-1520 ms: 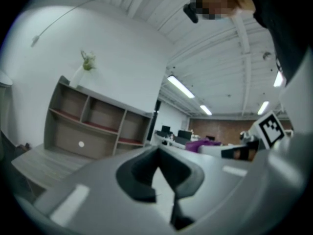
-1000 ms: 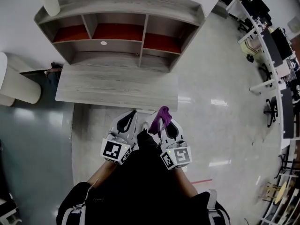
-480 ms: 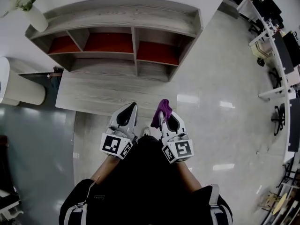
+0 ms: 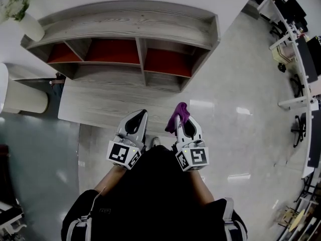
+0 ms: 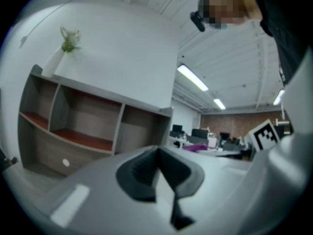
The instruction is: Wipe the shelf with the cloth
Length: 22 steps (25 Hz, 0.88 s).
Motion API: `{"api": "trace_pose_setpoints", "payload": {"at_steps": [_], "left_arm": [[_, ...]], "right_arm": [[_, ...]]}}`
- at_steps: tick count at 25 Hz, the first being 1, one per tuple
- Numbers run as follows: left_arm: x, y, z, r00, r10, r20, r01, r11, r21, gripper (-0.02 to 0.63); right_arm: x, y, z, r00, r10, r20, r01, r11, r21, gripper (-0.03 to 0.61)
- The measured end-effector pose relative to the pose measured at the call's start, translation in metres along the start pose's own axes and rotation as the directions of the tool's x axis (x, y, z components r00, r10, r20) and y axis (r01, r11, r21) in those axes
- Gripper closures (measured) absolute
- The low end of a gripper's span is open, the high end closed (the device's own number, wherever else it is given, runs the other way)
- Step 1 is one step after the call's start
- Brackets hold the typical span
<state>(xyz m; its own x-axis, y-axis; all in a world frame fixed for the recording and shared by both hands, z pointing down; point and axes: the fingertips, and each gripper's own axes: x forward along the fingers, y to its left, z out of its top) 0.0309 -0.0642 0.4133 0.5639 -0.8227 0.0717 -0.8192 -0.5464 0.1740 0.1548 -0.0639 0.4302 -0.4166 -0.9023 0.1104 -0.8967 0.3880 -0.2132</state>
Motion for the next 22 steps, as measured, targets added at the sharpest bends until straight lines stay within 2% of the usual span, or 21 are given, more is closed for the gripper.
{"api": "trace_pose_setpoints", "payload": {"at_steps": [12, 17, 22], "left_arm": [[0.064, 0.036, 0.013, 0.990, -0.137, -0.016, 0.137, 0.990, 0.013, 0.612], [0.081, 0.055, 0.012, 0.988, -0.155, -0.024, 0.155, 0.988, 0.000, 0.612], [0.091, 0.068, -0.003, 0.984, -0.170, -0.057, 0.169, 0.985, -0.031, 0.612]], "right_arm": [[0.074, -0.044, -0.004, 0.985, -0.168, -0.045, 0.166, 0.985, -0.045, 0.528], [0.108, -0.066, -0.012, 0.973, -0.220, -0.063, 0.216, 0.974, -0.063, 0.528], [0.130, -0.090, -0.029, 0.951, -0.288, -0.107, 0.282, 0.957, -0.069, 0.528]]}}
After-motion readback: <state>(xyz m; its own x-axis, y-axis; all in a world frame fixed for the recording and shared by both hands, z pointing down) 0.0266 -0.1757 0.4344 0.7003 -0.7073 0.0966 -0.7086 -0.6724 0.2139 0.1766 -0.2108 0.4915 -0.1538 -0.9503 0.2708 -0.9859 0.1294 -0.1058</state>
